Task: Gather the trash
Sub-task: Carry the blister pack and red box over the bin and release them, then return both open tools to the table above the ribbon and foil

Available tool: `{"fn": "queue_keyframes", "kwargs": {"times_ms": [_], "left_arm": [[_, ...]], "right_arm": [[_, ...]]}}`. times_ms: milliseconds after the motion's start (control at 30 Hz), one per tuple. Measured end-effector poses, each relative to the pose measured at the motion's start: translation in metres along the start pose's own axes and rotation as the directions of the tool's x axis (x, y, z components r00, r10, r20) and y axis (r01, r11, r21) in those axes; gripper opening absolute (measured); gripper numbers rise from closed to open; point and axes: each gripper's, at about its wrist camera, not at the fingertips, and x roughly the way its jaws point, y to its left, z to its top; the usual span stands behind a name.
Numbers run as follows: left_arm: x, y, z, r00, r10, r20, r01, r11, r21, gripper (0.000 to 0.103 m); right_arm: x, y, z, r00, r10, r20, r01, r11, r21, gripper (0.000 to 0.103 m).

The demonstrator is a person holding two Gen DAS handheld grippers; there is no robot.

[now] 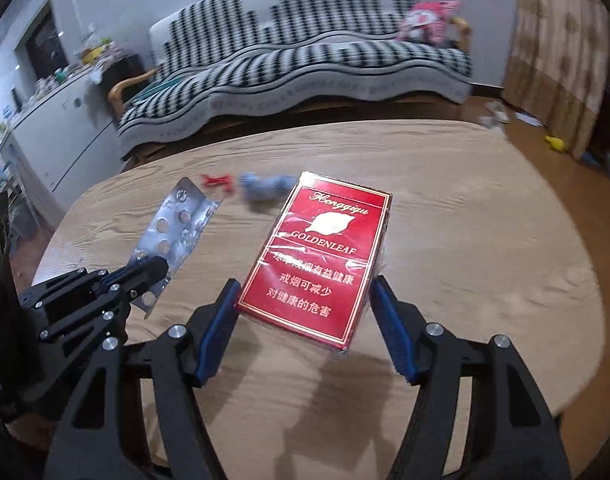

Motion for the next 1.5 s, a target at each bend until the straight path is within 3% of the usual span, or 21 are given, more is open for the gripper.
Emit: {"fn": "queue_keyframes", "kwargs": {"times_ms": [233, 433, 667, 900, 1333, 1367, 1467, 1500], "left_arm": [[0.014, -0.116, -0.014, 0.980, -0.193, -0.052, 0.198, 0.973, 0.120, 0.005], [0.022, -0.227, -0.038, 0.937, -0.336, -0.093, 0.348, 0.901, 0.260, 0.005], [0.048, -0.315, -0.072, 0.886, -0.415, -0.207, 0.462, 0.828, 0.319, 0.005], [0.081, -0.346, -0.087, 0.869, -0.396, -0.296, 0.485, 0.804, 0.346, 0.005], [0.101, -0.361, -0.085, 0.855, -0.393, -0.338, 0.501, 0.793, 0.345, 0.006], [0.102, -0.361, -0.085, 0.859, -0.386, -0.337, 0.495, 0.797, 0.347, 0.011], [0.100, -0.358, -0.084, 0.869, -0.378, -0.318, 0.476, 0.812, 0.337, 0.063], [0.100, -0.356, -0.083, 0.872, -0.382, -0.308, 0.474, 0.818, 0.328, 0.063]], "right_arm": [[-0.064, -0.109, -0.048, 0.992, -0.122, 0.023, 0.119, 0.989, 0.089, 0.065], [-0.115, -0.205, -0.104, 0.977, -0.210, 0.014, 0.203, 0.958, 0.201, 0.065], [-0.137, -0.288, -0.172, 0.965, -0.249, -0.084, 0.263, 0.913, 0.313, 0.065], [-0.122, -0.332, -0.207, 0.954, -0.218, -0.206, 0.282, 0.884, 0.372, 0.065], [-0.120, -0.330, -0.201, 0.953, -0.221, -0.207, 0.286, 0.879, 0.381, 0.068], [-0.120, -0.330, -0.201, 0.953, -0.222, -0.207, 0.288, 0.878, 0.383, 0.071], [-0.120, -0.333, -0.201, 0.950, -0.233, -0.207, 0.298, 0.871, 0.391, 0.075], [-0.120, -0.334, -0.201, 0.950, -0.233, -0.207, 0.299, 0.869, 0.394, 0.075]]}}
